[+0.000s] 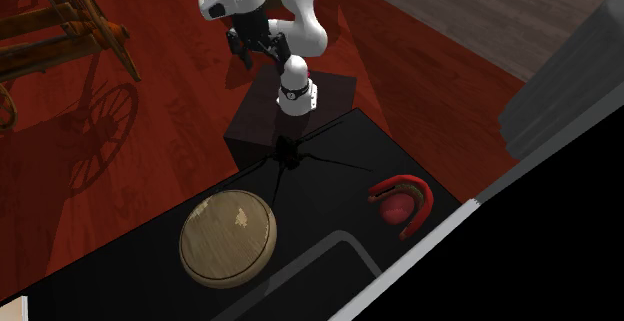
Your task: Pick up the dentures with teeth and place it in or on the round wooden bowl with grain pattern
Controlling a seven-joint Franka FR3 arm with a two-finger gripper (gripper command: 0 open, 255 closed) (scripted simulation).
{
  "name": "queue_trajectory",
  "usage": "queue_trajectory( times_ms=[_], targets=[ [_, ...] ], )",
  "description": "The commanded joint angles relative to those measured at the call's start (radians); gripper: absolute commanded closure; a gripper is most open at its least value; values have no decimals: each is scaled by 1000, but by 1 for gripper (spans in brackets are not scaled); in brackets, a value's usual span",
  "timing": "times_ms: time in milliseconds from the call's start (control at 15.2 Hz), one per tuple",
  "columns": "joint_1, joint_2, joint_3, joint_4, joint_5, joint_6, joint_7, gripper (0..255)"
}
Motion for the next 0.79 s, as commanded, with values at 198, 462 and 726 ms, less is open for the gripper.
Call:
queue_trajectory(
  times_ms=[198, 462, 726],
  targets=[
    [22, 46, 64, 4, 41, 50, 64, 0],
    [47, 124, 147, 26, 87, 118, 146, 0],
    [66, 218, 229, 69, 118, 184, 228, 0]
  ],
)
